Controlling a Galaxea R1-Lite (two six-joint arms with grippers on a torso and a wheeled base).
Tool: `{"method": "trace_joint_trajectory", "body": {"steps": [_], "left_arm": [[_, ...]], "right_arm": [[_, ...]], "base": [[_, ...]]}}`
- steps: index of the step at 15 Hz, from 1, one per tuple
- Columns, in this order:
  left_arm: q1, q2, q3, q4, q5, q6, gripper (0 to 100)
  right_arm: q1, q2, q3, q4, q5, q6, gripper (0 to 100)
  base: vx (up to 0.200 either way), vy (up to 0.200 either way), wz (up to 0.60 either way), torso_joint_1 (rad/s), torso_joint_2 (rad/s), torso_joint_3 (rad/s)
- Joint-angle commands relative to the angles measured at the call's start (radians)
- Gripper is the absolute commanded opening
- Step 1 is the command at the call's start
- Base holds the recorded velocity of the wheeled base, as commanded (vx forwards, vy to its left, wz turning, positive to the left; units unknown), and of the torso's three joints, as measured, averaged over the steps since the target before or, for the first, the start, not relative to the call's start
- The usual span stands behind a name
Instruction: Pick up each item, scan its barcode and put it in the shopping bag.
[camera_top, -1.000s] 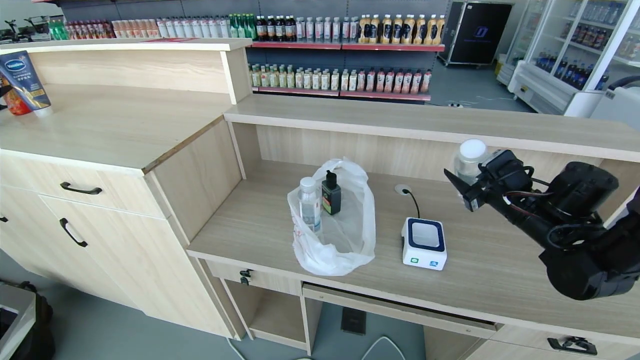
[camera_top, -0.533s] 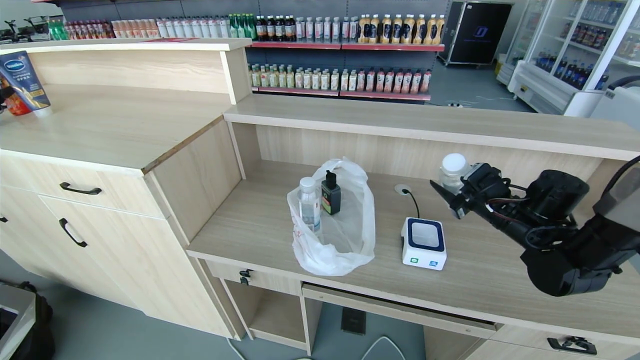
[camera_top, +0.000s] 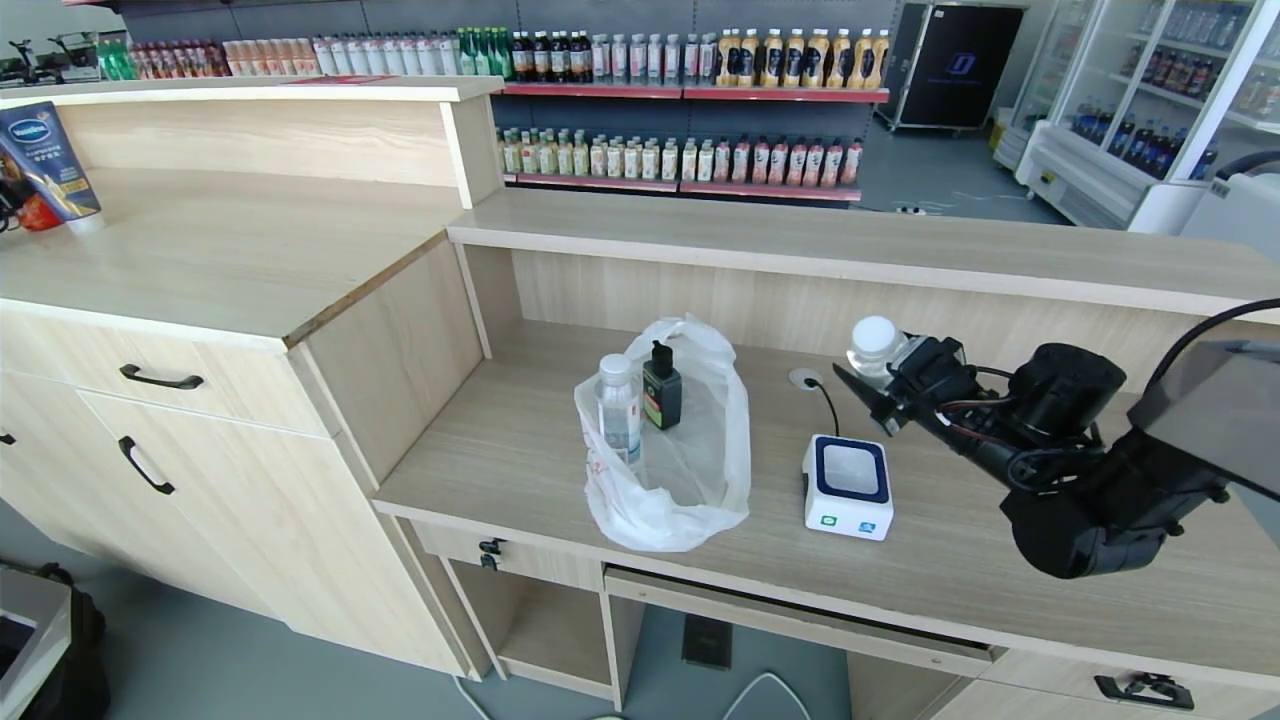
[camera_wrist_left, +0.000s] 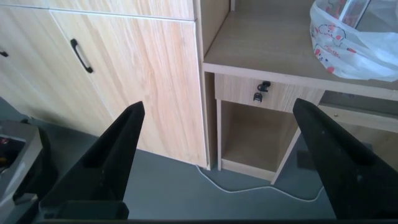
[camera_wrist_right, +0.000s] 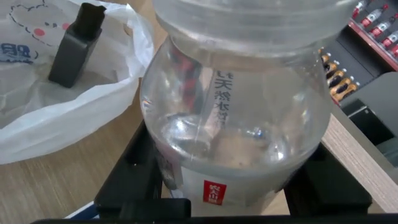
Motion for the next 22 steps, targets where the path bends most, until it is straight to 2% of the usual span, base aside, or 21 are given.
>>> {"method": "trace_joint_trajectory", "body": {"steps": [1, 8, 13, 16, 22], "left_arm": [[0.000, 0.000, 0.000, 0.000, 0.000, 0.000, 100], [0.000, 0.000, 0.000, 0.000, 0.000, 0.000, 100], [0.000, 0.000, 0.000, 0.000, 0.000, 0.000, 100], [0.000, 0.000, 0.000, 0.000, 0.000, 0.000, 100], [0.000, 0.000, 0.000, 0.000, 0.000, 0.000, 100]], "right_arm": [[0.017, 0.031, -0.032, -0.001, 0.000, 0.001, 0], [0.053, 0.092, -0.113, -0.004, 0.002, 0.007, 0], [0.052, 0.100, -0.109, -0.004, 0.002, 0.009, 0], [0.047, 0.119, -0.112, -0.005, 0.057, 0.010, 0], [0.044, 0.143, -0.126, -0.010, 0.063, 0.010, 0]], "base": [[0.000, 0.000, 0.00, 0.000, 0.00, 0.000], [0.000, 0.000, 0.00, 0.000, 0.00, 0.000], [0.000, 0.000, 0.00, 0.000, 0.00, 0.000], [0.000, 0.000, 0.00, 0.000, 0.00, 0.000], [0.000, 0.000, 0.00, 0.000, 0.00, 0.000]]}}
